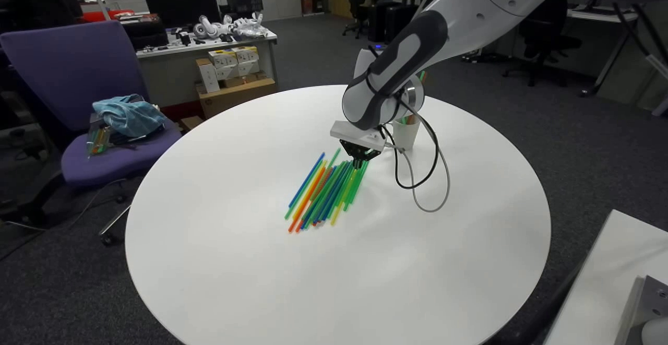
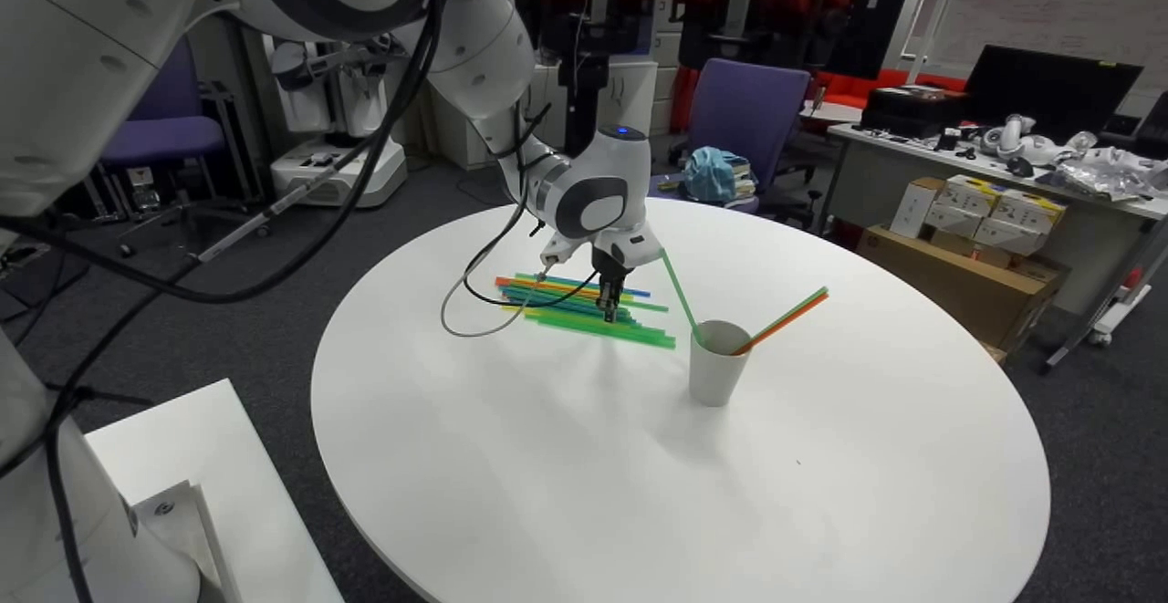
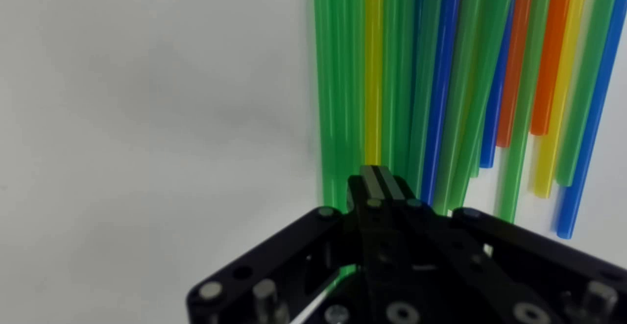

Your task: Put one straw in the cup

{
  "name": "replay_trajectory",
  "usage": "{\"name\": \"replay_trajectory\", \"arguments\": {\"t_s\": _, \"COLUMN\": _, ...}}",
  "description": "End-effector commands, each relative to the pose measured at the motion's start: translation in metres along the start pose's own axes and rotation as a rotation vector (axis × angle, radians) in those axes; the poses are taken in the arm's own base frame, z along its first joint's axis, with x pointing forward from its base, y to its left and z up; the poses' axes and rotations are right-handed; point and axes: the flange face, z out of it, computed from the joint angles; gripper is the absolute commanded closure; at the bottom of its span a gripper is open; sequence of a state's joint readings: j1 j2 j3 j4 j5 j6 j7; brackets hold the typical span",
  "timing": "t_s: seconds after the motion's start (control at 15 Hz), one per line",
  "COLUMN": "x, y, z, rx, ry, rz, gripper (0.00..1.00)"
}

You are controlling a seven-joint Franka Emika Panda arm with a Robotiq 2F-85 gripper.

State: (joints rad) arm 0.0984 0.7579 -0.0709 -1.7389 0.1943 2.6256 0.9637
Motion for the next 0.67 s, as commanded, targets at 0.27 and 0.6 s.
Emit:
{"name": "replay_trajectory", "arguments": {"t_s": 0.27, "x": 0.006, "y": -0.0018, "z": -0.0063, "rx": 0.021, "ry": -0.009, "rz": -0.008, "gripper": 0.59}}
{"name": "replay_trajectory", "arguments": {"t_s": 0.6, "x": 0.0075, "y": -0.0013, "z": -0.0031, "rx": 0.014, "ry": -0.006, "rz": -0.006, "gripper": 0.22}}
